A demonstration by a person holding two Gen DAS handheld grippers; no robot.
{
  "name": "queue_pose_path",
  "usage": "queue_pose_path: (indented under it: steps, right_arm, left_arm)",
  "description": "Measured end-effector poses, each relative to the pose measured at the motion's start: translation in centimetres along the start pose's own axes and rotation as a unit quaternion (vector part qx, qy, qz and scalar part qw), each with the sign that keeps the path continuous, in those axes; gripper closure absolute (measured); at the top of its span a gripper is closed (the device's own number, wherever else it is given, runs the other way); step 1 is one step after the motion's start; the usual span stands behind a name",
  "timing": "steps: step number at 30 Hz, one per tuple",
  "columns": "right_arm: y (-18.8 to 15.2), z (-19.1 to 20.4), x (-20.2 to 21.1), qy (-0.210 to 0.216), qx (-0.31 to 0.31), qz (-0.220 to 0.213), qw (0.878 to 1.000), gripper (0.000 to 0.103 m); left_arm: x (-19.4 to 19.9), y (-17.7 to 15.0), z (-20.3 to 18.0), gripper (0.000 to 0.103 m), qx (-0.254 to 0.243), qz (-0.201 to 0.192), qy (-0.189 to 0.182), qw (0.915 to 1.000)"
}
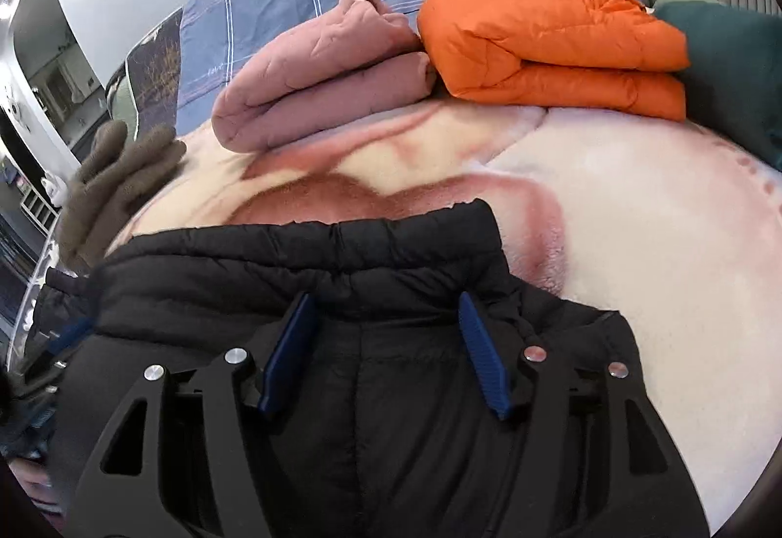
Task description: Fold large clothes
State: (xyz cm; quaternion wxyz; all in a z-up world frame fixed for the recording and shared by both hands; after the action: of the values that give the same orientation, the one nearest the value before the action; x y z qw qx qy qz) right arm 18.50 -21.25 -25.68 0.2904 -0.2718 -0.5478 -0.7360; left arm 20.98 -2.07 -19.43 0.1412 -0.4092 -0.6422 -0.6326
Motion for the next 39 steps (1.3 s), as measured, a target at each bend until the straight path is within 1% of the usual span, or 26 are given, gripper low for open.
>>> queue_pose_path:
  steps: [2, 5, 9, 15, 17, 20, 21, 22, 23, 24, 25, 26, 27, 28, 30, 31, 32, 33, 34, 35, 37, 39]
  right_arm:
    - [-0.2, 0.0, -0.1, 0.001, 0.003, -0.002, 1.0, 0.04]
    - [-0.3, 0.1, -0.2, -0.002, 0.006, -0.005, 1.0, 0.04]
    - [-0.3, 0.3, -0.3, -0.006, 0.011, -0.005, 1.0, 0.039]
    - [-0.3, 0.5, -0.3, -0.018, 0.022, -0.007, 1.0, 0.039]
    - [-0.1, 0.7, -0.1, -0.03, 0.032, -0.004, 0.999, 0.039]
    - [0.4, 1.9, 1.3, -0.071, 0.06, -0.004, 0.996, 0.039]
    - [0.6, 2.8, 2.0, -0.062, 0.053, -0.007, 0.997, 0.039]
    - [0.9, 4.4, 3.1, -0.027, 0.04, -0.012, 0.999, 0.039]
    - [1.1, 5.8, 3.7, -0.003, 0.038, -0.015, 0.999, 0.039]
    - [1.5, 7.5, 4.5, 0.018, 0.045, -0.021, 0.999, 0.039]
    - [2.0, 9.9, 5.5, 0.031, 0.067, -0.033, 0.997, 0.039]
    - [2.3, 11.2, 6.0, 0.034, 0.082, -0.042, 0.995, 0.039]
    - [2.7, 12.8, 6.2, 0.038, 0.099, -0.048, 0.993, 0.039]
    - [2.8, 14.2, 6.2, 0.044, 0.111, -0.05, 0.992, 0.039]
    - [2.8, 16.4, 4.9, 0.048, 0.12, -0.037, 0.991, 0.039]
    - [2.6, 16.9, 3.9, 0.047, 0.116, -0.026, 0.992, 0.039]
    - [2.1, 17.2, 2.0, 0.048, 0.106, -0.005, 0.993, 0.039]
    - [1.6, 17.2, 0.7, 0.045, 0.102, 0.009, 0.994, 0.039]
    - [0.8, 17.0, -1.0, 0.038, 0.1, 0.025, 0.994, 0.039]
    - [0.1, 16.7, -2.7, 0.037, 0.103, 0.031, 0.994, 0.038]
    - [-0.4, 16.4, -3.9, 0.036, 0.105, 0.026, 0.994, 0.037]
    - [-0.6, 16.6, -4.4, 0.029, 0.11, 0.029, 0.993, 0.037]
  left_arm:
    - [0.0, -0.2, 0.1, 0.052, 0.002, -0.002, -0.003, 1.0]
    - [-0.1, -0.5, 0.0, 0.052, -0.003, -0.005, 0.002, 1.0]
    - [-0.3, -0.7, 0.1, 0.052, 0.001, -0.005, -0.003, 1.0]
    - [-0.5, -0.7, 0.2, 0.052, 0.003, -0.006, -0.004, 1.0]
    - [-0.4, -0.7, 0.4, 0.052, 0.002, -0.008, -0.003, 1.0]
    - [0.0, -0.6, 0.5, 0.052, 0.005, -0.015, -0.004, 0.9999]
    - [0.2, -0.5, 0.6, 0.053, 0.01, -0.016, -0.007, 0.9998]
    - [0.6, -0.3, 0.7, 0.055, 0.022, -0.017, -0.017, 0.9995]
    - [1.2, 0.1, 0.8, 0.055, 0.04, -0.019, -0.032, 0.9985]
    - [1.8, 0.4, 1.1, 0.057, 0.058, -0.022, -0.044, 0.9971]
    - [2.3, 0.8, 1.4, 0.059, 0.071, -0.026, -0.051, 0.9958]
    - [3.0, 1.4, 1.8, 0.061, 0.08, -0.033, -0.053, 0.9948]
    - [3.6, 2.1, 2.4, 0.066, 0.085, -0.04, -0.04, 0.9948]
    - [3.9, 2.5, 3.0, 0.067, 0.085, -0.046, -0.022, 0.9951]
    - [4.1, 3.1, 4.7, 0.067, 0.079, -0.054, 0.026, 0.9951]
    - [3.6, 2.9, 6.1, 0.067, 0.081, -0.048, 0.06, 0.9937]
    - [2.9, 2.2, 7.4, 0.067, 0.087, -0.036, 0.089, 0.9916]
    - [2.1, 1.4, 8.5, 0.068, 0.094, -0.024, 0.104, 0.9897]
    - [1.3, 0.5, 9.0, 0.068, 0.11, -0.02, 0.09, 0.9897]
    - [1.4, 0.3, 9.1, 0.068, 0.116, -0.025, 0.08, 0.9897]
    - [1.4, 0.4, 9.1, 0.068, 0.124, -0.026, 0.068, 0.9897]
    - [1.0, 0.3, 9.3, 0.068, 0.121, -0.023, 0.067, 0.9901]
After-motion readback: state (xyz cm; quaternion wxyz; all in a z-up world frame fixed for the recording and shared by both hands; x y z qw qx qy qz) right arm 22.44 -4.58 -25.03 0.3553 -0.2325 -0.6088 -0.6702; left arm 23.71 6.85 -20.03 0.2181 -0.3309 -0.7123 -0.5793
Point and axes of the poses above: each gripper's, at about its wrist camera, not at the fingertips, and x roughly against the way its jaws point, z to its left, y to its top, the point moved 9 cm from there along -x, roughly the way its jaws point, and after that the axes turned 3 degrees about x, right-handed, at the moved point
